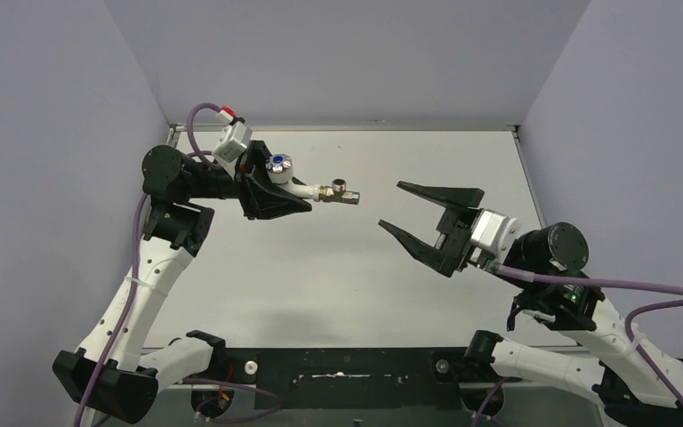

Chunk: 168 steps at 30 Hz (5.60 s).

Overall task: Install the water faucets
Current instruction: Screw the water faucet onto the adaptor.

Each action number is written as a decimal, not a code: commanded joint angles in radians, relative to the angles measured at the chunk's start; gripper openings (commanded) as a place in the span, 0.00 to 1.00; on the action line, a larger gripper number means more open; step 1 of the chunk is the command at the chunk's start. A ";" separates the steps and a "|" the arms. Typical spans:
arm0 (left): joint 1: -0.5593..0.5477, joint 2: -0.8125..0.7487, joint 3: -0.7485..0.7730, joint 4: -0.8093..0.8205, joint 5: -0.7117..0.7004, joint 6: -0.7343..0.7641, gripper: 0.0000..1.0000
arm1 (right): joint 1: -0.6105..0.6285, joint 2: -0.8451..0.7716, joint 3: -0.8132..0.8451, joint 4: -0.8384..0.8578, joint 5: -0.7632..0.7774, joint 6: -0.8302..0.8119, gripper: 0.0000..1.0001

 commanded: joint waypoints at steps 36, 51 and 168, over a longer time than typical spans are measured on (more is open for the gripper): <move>0.006 -0.018 0.043 0.072 0.000 -0.115 0.00 | 0.003 0.258 0.273 -0.292 -0.119 -0.652 0.51; 0.005 -0.013 0.040 0.072 0.005 -0.118 0.00 | 0.003 0.252 0.253 -0.270 -0.122 -0.585 0.19; 0.011 -0.049 -0.013 0.088 0.058 -0.115 0.00 | 0.014 0.238 0.187 -0.100 -0.097 -0.215 0.02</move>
